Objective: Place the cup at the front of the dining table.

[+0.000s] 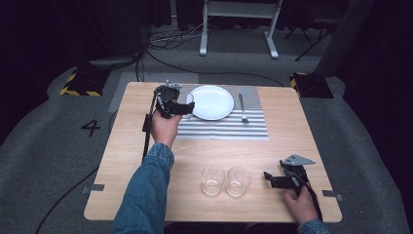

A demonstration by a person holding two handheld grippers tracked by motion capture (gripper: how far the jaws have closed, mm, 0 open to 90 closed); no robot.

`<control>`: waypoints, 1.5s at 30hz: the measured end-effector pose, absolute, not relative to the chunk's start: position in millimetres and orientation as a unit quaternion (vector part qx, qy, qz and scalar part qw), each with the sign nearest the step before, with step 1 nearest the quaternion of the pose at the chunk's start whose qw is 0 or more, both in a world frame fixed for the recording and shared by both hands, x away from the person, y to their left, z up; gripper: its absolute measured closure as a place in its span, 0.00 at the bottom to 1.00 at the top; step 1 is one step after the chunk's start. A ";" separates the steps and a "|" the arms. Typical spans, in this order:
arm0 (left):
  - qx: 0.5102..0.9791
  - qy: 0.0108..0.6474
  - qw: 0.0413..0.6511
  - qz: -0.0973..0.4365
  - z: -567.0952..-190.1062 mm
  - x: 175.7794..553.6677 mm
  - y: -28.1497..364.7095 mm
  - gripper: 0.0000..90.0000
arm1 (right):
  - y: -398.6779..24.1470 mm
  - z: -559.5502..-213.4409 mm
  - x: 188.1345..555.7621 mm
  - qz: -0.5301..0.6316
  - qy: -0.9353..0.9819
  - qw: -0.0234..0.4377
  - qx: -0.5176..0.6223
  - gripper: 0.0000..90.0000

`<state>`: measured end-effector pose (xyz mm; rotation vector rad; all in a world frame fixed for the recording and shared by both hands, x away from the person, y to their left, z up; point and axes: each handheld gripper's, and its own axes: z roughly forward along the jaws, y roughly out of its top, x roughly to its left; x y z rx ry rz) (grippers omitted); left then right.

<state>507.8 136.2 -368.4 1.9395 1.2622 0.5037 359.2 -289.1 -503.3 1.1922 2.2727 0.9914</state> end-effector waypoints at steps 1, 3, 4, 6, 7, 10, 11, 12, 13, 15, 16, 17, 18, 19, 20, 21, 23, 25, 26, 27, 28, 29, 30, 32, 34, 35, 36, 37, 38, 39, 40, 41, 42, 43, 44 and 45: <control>0.758 0.497 0.374 0.194 -370.1 510.2 135.5 0.20 | -289.0 -503.3 359.2 0.354 0.810 0.194 0.425 0.16; 0.764 0.501 0.362 0.188 -374.2 515.3 135.2 0.20 | -289.0 -503.3 359.2 0.354 0.810 0.194 0.425 0.16; 0.768 0.503 0.355 0.180 -376.9 517.9 134.8 0.20 | -289.0 -503.3 359.2 0.354 0.810 0.194 0.425 0.16; 0.774 0.504 0.341 0.172 -382.4 522.6 134.8 0.20 | -289.2 -503.2 359.2 0.353 0.811 0.194 0.424 0.16; 0.775 0.506 0.336 0.171 -385.0 524.2 134.3 0.20 | -289.1 -503.2 359.2 0.354 0.810 0.194 0.425 0.16; 0.776 0.512 0.327 0.168 -392.1 529.2 134.1 0.20 | -289.4 -503.6 359.4 0.354 0.811 0.196 0.422 0.16; 0.776 0.514 0.324 0.168 -394.1 530.7 134.5 0.20 | -289.2 -503.5 359.3 0.354 0.811 0.196 0.423 0.16; 0.776 0.516 0.324 0.162 -396.3 531.9 134.3 0.20 | -289.2 -503.5 359.3 0.354 0.811 0.196 0.423 0.16; 0.777 0.516 0.323 0.162 -398.0 533.2 134.4 0.20 | -289.2 -503.5 359.3 0.354 0.811 0.196 0.423 0.16; 0.779 0.517 0.320 0.157 -401.4 535.3 133.6 0.20 | -289.2 -503.5 359.3 0.354 0.811 0.196 0.423 0.16; 0.780 0.517 0.314 0.162 -402.8 536.4 133.3 0.20 | -289.3 -503.5 359.3 0.354 0.811 0.196 0.423 0.16; 0.781 0.517 0.313 0.159 -404.6 537.4 132.5 0.20 | -289.1 -503.5 359.3 0.354 0.810 0.196 0.424 0.16; 0.783 0.516 0.309 0.160 -406.0 538.7 132.1 0.20 | -289.1 -503.5 359.2 0.354 0.810 0.196 0.424 0.16; 0.784 0.517 0.306 0.156 -407.6 539.6 131.1 0.20 | -289.1 -503.5 359.2 0.354 0.810 0.196 0.424 0.16; 0.785 0.516 0.304 0.159 -408.8 540.8 131.2 0.20 | -289.0 -503.5 359.1 0.354 0.810 0.196 0.424 0.16; 0.785 0.517 0.304 0.157 -410.4 541.6 130.6 0.20 | -289.1 -503.5 359.1 0.354 0.810 0.196 0.424 0.16; 0.784 0.518 0.306 0.154 -412.8 543.4 130.3 0.20 | -289.0 -503.5 359.1 0.354 0.810 0.196 0.424 0.16; 0.784 0.519 0.303 0.155 -415.1 545.6 130.2 0.20 | -288.9 -503.5 359.0 0.354 0.810 0.195 0.425 0.16; 0.784 0.520 0.299 0.158 -416.5 546.8 130.0 0.20 | -289.0 -503.5 359.1 0.354 0.810 0.196 0.424 0.16; 0.785 0.521 0.299 0.151 -418.0 547.8 129.6 0.20 | -289.0 -503.5 359.1 0.354 0.810 0.196 0.424 0.16; 0.784 0.522 0.297 0.154 -419.3 548.9 129.7 0.20 | -289.0 -503.5 359.1 0.354 0.810 0.196 0.424 0.16; 0.785 0.522 0.294 0.157 -420.6 549.9 130.3 0.20 | -289.0 -503.5 359.1 0.354 0.810 0.196 0.425 0.16; 0.785 0.523 0.292 0.156 -421.5 550.7 131.1 0.20 | -289.0 -503.5 359.1 0.354 0.810 0.196 0.424 0.16; 0.785 0.525 0.292 0.153 -423.3 552.0 131.8 0.20 | -289.0 -503.5 359.1 0.354 0.810 0.196 0.424 0.16; 0.783 0.527 0.292 0.152 -424.4 552.5 132.3 0.20 | -289.0 -503.5 359.1 0.354 0.810 0.196 0.425 0.16; 0.786 0.525 0.290 0.150 -424.9 552.9 132.8 0.20 | -289.0 -503.5 359.1 0.354 0.810 0.196 0.424 0.16; 0.786 0.526 0.286 0.153 -425.3 553.0 132.8 0.20 | -289.0 -503.5 359.1 0.354 0.810 0.196 0.425 0.16; 0.788 0.526 0.283 0.151 -425.8 553.5 133.0 0.20 | -289.0 -503.5 359.1 0.354 0.810 0.196 0.425 0.16; 0.792 0.523 0.277 0.151 -426.1 554.1 133.6 0.20 | -289.0 -503.4 359.1 0.354 0.810 0.196 0.425 0.16; 0.789 0.527 0.277 0.152 -427.3 554.2 132.9 0.20 | -289.0 -503.5 359.1 0.354 0.810 0.196 0.425 0.16; 0.791 0.525 0.275 0.151 -427.8 554.4 133.0 0.20 | -289.0 -503.5 359.1 0.354 0.810 0.196 0.425 0.16; 0.793 0.525 0.272 0.150 -428.3 554.5 133.1 0.20 | -289.0 -503.5 359.1 0.354 0.810 0.196 0.425 0.16; 0.794 0.523 0.274 0.145 -429.0 554.6 133.5 0.20 | -288.9 -503.4 358.9 0.354 0.810 0.195 0.426 0.16; 0.796 0.521 0.273 0.144 -429.7 554.9 134.3 0.20 | -288.8 -503.4 358.7 0.353 0.809 0.195 0.427 0.16; 0.797 0.518 0.272 0.147 -429.4 554.9 135.8 0.20 | -288.8 -503.4 358.7 0.354 0.809 0.195 0.427 0.16; 0.800 0.515 0.270 0.144 -429.4 555.0 137.2 0.20 | -288.8 -503.4 358.8 0.354 0.809 0.195 0.426 0.16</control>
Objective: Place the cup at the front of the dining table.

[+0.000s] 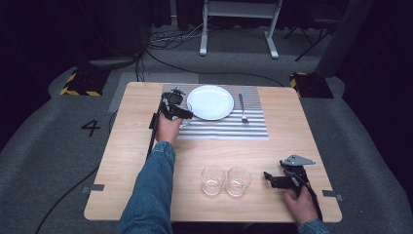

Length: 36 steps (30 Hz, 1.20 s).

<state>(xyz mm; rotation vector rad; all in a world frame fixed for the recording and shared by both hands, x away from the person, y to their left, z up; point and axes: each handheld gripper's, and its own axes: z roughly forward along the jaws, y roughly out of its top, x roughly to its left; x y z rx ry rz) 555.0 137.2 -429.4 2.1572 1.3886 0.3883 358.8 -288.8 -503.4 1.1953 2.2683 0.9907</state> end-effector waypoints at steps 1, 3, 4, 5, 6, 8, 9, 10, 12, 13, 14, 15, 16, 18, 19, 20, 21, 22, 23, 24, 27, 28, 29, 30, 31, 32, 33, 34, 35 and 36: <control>0.796 0.522 0.274 0.137 -430.0 554.4 136.6 0.20 | -288.8 -503.4 358.7 0.353 0.809 0.195 0.427 0.16; 0.794 0.525 0.276 0.134 -430.8 554.0 136.5 0.20 | -288.8 -503.4 358.7 0.353 0.809 0.195 0.427 0.16; 0.797 0.523 0.270 0.135 -430.6 554.2 137.2 0.20 | -288.8 -503.4 358.8 0.354 0.809 0.195 0.427 0.16; 0.803 0.516 0.264 0.141 -430.1 554.9 138.4 0.20 | -288.8 -503.4 358.7 0.353 0.809 0.195 0.427 0.16; 0.803 0.518 0.262 0.138 -429.5 554.2 138.2 0.20 | -288.8 -503.4 358.7 0.353 0.809 0.195 0.427 0.16; 0.807 0.512 0.258 0.144 -428.2 554.0 138.3 0.20 | -288.8 -503.4 358.7 0.353 0.809 0.195 0.427 0.16; 0.810 0.507 0.256 0.146 -427.2 553.9 138.7 0.19 | -288.8 -503.3 358.7 0.353 0.810 0.195 0.427 0.16; 0.808 0.508 0.261 0.147 -426.8 553.2 138.6 0.19 | -288.8 -503.4 358.7 0.353 0.809 0.195 0.427 0.16; 0.801 0.511 0.274 0.145 -424.7 551.2 139.7 0.19 | -288.8 -503.3 358.7 0.353 0.810 0.195 0.426 0.16; 0.802 0.510 0.277 0.144 -423.0 550.6 141.1 0.19 | -288.8 -503.3 358.7 0.353 0.810 0.195 0.426 0.16; 0.799 0.510 0.282 0.147 -421.5 549.6 141.5 0.19 | -288.8 -503.3 358.7 0.353 0.810 0.195 0.427 0.16; 0.795 0.514 0.287 0.147 -419.6 548.1 141.4 0.19 | -288.8 -503.3 358.7 0.353 0.810 0.195 0.427 0.16; 0.790 0.518 0.294 0.150 -417.7 546.4 141.1 0.18 | -288.8 -503.3 358.7 0.353 0.809 0.195 0.427 0.16; 0.787 0.517 0.300 0.154 -412.5 543.2 141.9 0.17 | -288.8 -503.4 358.7 0.354 0.809 0.195 0.427 0.16; 0.784 0.518 0.304 0.157 -410.2 541.1 141.8 0.18 | -288.8 -503.4 358.7 0.354 0.809 0.195 0.427 0.16; 0.787 0.511 0.308 0.155 -407.6 539.2 142.5 0.18 | -288.9 -503.4 358.8 0.354 0.809 0.195 0.426 0.16; 0.788 0.508 0.313 0.151 -405.3 537.0 142.1 0.19 | -288.9 -503.4 358.8 0.354 0.809 0.195 0.427 0.16; 0.791 0.505 0.308 0.157 -402.7 534.7 141.6 0.19 | -288.9 -503.4 358.8 0.354 0.809 0.195 0.426 0.16; 0.791 0.505 0.307 0.160 -400.4 532.2 140.3 0.19 | -288.9 -503.4 358.8 0.354 0.809 0.195 0.427 0.16; 0.793 0.500 0.310 0.159 -398.0 529.9 139.7 0.19 | -288.9 -503.4 358.8 0.354 0.809 0.195 0.426 0.16; 0.789 0.497 0.322 0.162 -390.3 522.2 139.5 0.19 | -288.9 -503.4 358.8 0.354 0.809 0.195 0.426 0.16; 0.788 0.495 0.328 0.161 -388.5 519.7 139.7 0.19 | -288.9 -503.4 358.8 0.354 0.809 0.195 0.426 0.16; 0.788 0.494 0.330 0.161 -386.8 517.1 139.6 0.19 | -288.9 -503.4 358.8 0.354 0.809 0.195 0.426 0.16; 0.789 0.492 0.331 0.163 -385.3 514.9 139.8 0.19 | -288.9 -503.4 358.8 0.354 0.809 0.195 0.426 0.16; 0.788 0.491 0.333 0.163 -384.2 512.3 139.9 0.19 | -288.9 -503.4 358.8 0.354 0.809 0.195 0.426 0.16; 0.788 0.491 0.335 0.163 -383.0 510.1 140.2 0.20 | -288.9 -503.4 358.8 0.354 0.809 0.195 0.426 0.16; 0.789 0.488 0.337 0.162 -381.9 508.1 140.8 0.20 | -288.9 -503.4 358.8 0.354 0.809 0.195 0.426 0.16; 0.788 0.489 0.338 0.162 -381.0 505.7 141.2 0.20 | -288.9 -503.4 358.8 0.354 0.809 0.195 0.427 0.16; 0.788 0.489 0.340 0.158 -379.9 503.4 141.6 0.20 | -288.9 -503.4 358.8 0.354 0.809 0.195 0.426 0.16; 0.789 0.488 0.339 0.160 -378.6 501.3 142.7 0.20 | -288.9 -503.4 358.8 0.354 0.809 0.195 0.427 0.16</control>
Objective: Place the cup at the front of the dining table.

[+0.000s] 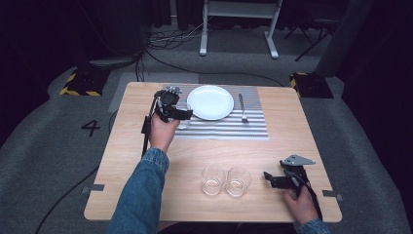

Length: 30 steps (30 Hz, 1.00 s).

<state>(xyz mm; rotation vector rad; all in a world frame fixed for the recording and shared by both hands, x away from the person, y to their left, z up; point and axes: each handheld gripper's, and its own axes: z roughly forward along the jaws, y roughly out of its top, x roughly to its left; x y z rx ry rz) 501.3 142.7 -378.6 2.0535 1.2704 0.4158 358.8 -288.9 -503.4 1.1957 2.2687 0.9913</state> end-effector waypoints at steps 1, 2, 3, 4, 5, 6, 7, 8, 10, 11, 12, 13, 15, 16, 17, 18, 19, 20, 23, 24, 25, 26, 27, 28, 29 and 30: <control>0.788 0.489 0.340 0.155 -377.7 499.1 143.1 0.20 | -288.9 -503.4 358.8 0.354 0.809 0.195 0.426 0.16; 0.791 0.487 0.341 0.147 -377.0 497.0 143.7 0.20 | -288.9 -503.4 358.8 0.354 0.809 0.195 0.426 0.16; 0.789 0.488 0.344 0.144 -376.4 494.4 143.9 0.20 | -288.9 -503.4 358.8 0.354 0.809 0.195 0.427 0.16; 0.791 0.485 0.345 0.141 -375.5 491.5 144.4 0.20 | -289.0 -503.4 358.8 0.354 0.810 0.195 0.426 0.16; 0.790 0.486 0.344 0.144 -374.3 488.1 144.6 0.20 | -288.9 -503.4 358.8 0.354 0.809 0.194 0.427 0.16; 0.792 0.484 0.344 0.144 -373.2 485.2 145.0 0.20 | -289.0 -503.4 358.9 0.353 0.810 0.195 0.426 0.16; 0.791 0.483 0.347 0.144 -372.8 482.4 145.1 0.20 | -288.9 -503.4 358.9 0.354 0.809 0.195 0.427 0.16; 0.790 0.483 0.348 0.147 -371.7 479.8 146.0 0.20 | -289.2 -503.4 359.0 0.353 0.810 0.196 0.425 0.16; 0.791 0.481 0.348 0.145 -370.0 475.4 148.2 0.20 | -289.1 -503.4 358.9 0.353 0.810 0.195 0.426 0.16; 0.789 0.482 0.352 0.143 -369.2 473.2 149.1 0.20 | -289.1 -503.4 358.9 0.353 0.810 0.195 0.426 0.16; 0.789 0.483 0.353 0.144 -368.3 470.9 150.4 0.20 | -288.8 -503.4 358.8 0.354 0.809 0.194 0.427 0.16; 0.788 0.483 0.355 0.140 -367.7 468.7 151.3 0.20 | -289.2 -503.4 359.0 0.353 0.810 0.195 0.425 0.16; 0.789 0.480 0.354 0.146 -366.4 464.8 154.0 0.21 | -288.8 -503.4 358.9 0.354 0.809 0.194 0.427 0.16; 0.788 0.482 0.357 0.143 -366.3 462.5 154.4 0.21 | -289.1 -503.4 358.9 0.353 0.810 0.195 0.426 0.16; 0.788 0.480 0.357 0.146 -366.1 460.5 155.4 0.21 | -289.0 -503.4 358.9 0.353 0.810 0.195 0.426 0.16; 0.789 0.478 0.357 0.144 -365.8 458.5 156.4 0.21 | -288.9 -503.4 358.9 0.353 0.809 0.195 0.427 0.16; 0.791 0.476 0.356 0.143 -365.4 456.3 157.6 0.21 | -288.9 -503.4 358.9 0.354 0.809 0.194 0.427 0.16; 0.791 0.477 0.356 0.143 -365.2 454.0 158.4 0.21 | -289.0 -503.4 358.9 0.353 0.810 0.195 0.426 0.16; 0.791 0.473 0.358 0.147 -364.7 446.7 161.1 0.21 | -289.0 -503.4 358.9 0.353 0.810 0.194 0.427 0.16; 0.791 0.474 0.358 0.146 -364.7 444.2 161.8 0.21 | -289.2 -503.4 359.0 0.353 0.810 0.195 0.425 0.16; 0.793 0.473 0.357 0.143 -364.6 441.8 162.9 0.21 | -289.2 -503.5 359.2 0.353 0.810 0.196 0.424 0.16; 0.791 0.475 0.358 0.144 -364.5 438.6 163.4 0.21 | -289.1 -503.5 359.3 0.353 0.810 0.196 0.424 0.16; 0.790 0.475 0.359 0.147 -364.1 436.0 164.1 0.21 | -288.9 -503.5 359.4 0.353 0.811 0.196 0.424 0.16; 0.790 0.475 0.359 0.143 -363.9 434.0 164.5 0.21 | -288.3 -503.4 359.3 0.354 0.810 0.194 0.426 0.16; 0.793 0.472 0.356 0.146 -363.2 431.0 165.8 0.21 | -288.1 -503.4 359.3 0.354 0.810 0.194 0.426 0.16; 0.793 0.472 0.357 0.147 -363.0 429.3 166.2 0.21 | -287.8 -503.3 359.1 0.354 0.809 0.193 0.428 0.16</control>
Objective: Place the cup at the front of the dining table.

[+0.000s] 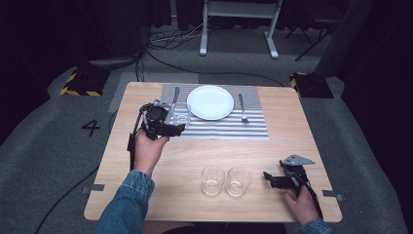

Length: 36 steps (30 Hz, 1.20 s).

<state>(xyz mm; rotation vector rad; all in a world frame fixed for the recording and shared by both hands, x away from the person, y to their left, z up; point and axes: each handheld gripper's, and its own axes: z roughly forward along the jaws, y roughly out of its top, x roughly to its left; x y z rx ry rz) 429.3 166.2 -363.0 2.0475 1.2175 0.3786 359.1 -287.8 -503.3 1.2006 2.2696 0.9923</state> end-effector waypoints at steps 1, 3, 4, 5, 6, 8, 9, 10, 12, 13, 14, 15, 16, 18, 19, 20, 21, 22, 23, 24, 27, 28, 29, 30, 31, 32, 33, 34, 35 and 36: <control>0.793 0.471 0.358 0.147 -362.7 426.9 166.8 0.21 | -287.9 -503.3 359.2 0.354 0.809 0.194 0.427 0.16; 0.793 0.470 0.361 0.143 -361.9 422.3 167.7 0.21 | -287.8 -503.3 359.1 0.354 0.809 0.194 0.427 0.16; 0.795 0.466 0.360 0.144 -361.4 420.3 168.4 0.21 | -287.8 -503.3 359.2 0.354 0.809 0.194 0.427 0.16; 0.795 0.464 0.360 0.148 -361.0 418.5 168.8 0.21 | -287.8 -503.3 359.1 0.354 0.809 0.193 0.427 0.16; 0.797 0.463 0.360 0.145 -360.6 416.5 169.1 0.21 | -287.8 -503.3 359.1 0.354 0.809 0.194 0.427 0.16; 0.796 0.460 0.364 0.146 -360.3 412.9 170.1 0.21 | -287.8 -503.3 359.2 0.354 0.809 0.194 0.427 0.16; 0.796 0.461 0.364 0.147 -360.1 410.9 170.6 0.21 | -287.8 -503.3 359.2 0.354 0.809 0.194 0.427 0.16; 0.797 0.462 0.364 0.140 -360.3 408.7 170.6 0.21 | -287.8 -503.3 359.1 0.354 0.809 0.194 0.427 0.16; 0.798 0.460 0.363 0.143 -360.3 404.9 171.6 0.21 | -287.8 -503.3 359.1 0.354 0.809 0.193 0.428 0.16; 0.799 0.459 0.361 0.140 -360.3 403.1 172.2 0.21 | -287.8 -503.3 359.2 0.354 0.809 0.194 0.427 0.16; 0.800 0.458 0.361 0.139 -360.1 401.0 172.7 0.21 | -287.8 -503.3 359.2 0.354 0.809 0.194 0.427 0.16; 0.801 0.457 0.360 0.143 -359.5 398.9 173.6 0.21 | -287.8 -503.3 359.1 0.354 0.809 0.194 0.427 0.16; 0.801 0.457 0.359 0.148 -358.9 396.8 174.4 0.21 | -287.8 -503.3 359.1 0.354 0.809 0.193 0.427 0.16; 0.802 0.455 0.359 0.145 -358.4 392.7 175.6 0.21 | -287.8 -503.3 359.1 0.354 0.809 0.194 0.427 0.16; 0.802 0.454 0.359 0.146 -358.5 390.5 175.9 0.21 | -287.9 -503.3 359.1 0.353 0.809 0.194 0.427 0.16; 0.803 0.452 0.359 0.147 -358.6 388.6 176.3 0.21 | -287.8 -503.3 359.1 0.354 0.809 0.194 0.427 0.16; 0.804 0.451 0.356 0.151 -358.7 386.6 176.9 0.21 | -287.8 -503.3 359.0 0.354 0.809 0.193 0.428 0.16; 0.805 0.451 0.358 0.146 -359.6 384.8 176.8 0.21 | -287.8 -503.3 359.1 0.354 0.809 0.193 0.428 0.16; 0.804 0.452 0.356 0.148 -360.2 382.8 176.9 0.21 | -287.9 -503.3 359.1 0.353 0.809 0.194 0.427 0.16; 0.806 0.450 0.353 0.154 -360.3 380.9 177.4 0.21 | -287.8 -503.3 359.0 0.354 0.809 0.193 0.428 0.16; 0.807 0.449 0.353 0.151 -361.4 374.2 178.2 0.21 | -287.8 -503.3 359.0 0.354 0.809 0.193 0.428 0.16; 0.807 0.448 0.352 0.155 -361.5 372.0 178.8 0.21 | -287.8 -503.3 359.0 0.354 0.809 0.193 0.428 0.16; 0.808 0.446 0.353 0.154 -362.0 370.0 179.3 0.21 | -287.8 -503.3 359.0 0.354 0.809 0.193 0.428 0.16; 0.809 0.443 0.351 0.158 -362.1 368.3 180.2 0.21 | -287.8 -503.3 359.0 0.354 0.809 0.193 0.427 0.16; 0.809 0.446 0.352 0.154 -362.9 365.8 180.2 0.21 | -287.8 -503.3 359.0 0.353 0.809 0.193 0.428 0.16; 0.808 0.446 0.352 0.157 -363.3 363.8 180.9 0.21 | -287.8 -503.3 359.1 0.354 0.809 0.194 0.427 0.16; 0.809 0.446 0.348 0.157 -363.7 361.8 181.8 0.21 | -287.8 -503.3 359.0 0.354 0.809 0.193 0.428 0.16; 0.808 0.447 0.350 0.158 -364.6 360.0 182.3 0.21 | -287.8 -503.3 359.1 0.354 0.809 0.194 0.427 0.16; 0.808 0.447 0.348 0.162 -365.2 358.1 183.5 0.21 | -287.8 -503.3 359.0 0.354 0.809 0.193 0.428 0.16; 0.808 0.447 0.350 0.159 -366.6 356.4 184.2 0.21 | -287.8 -503.3 359.0 0.354 0.809 0.193 0.428 0.16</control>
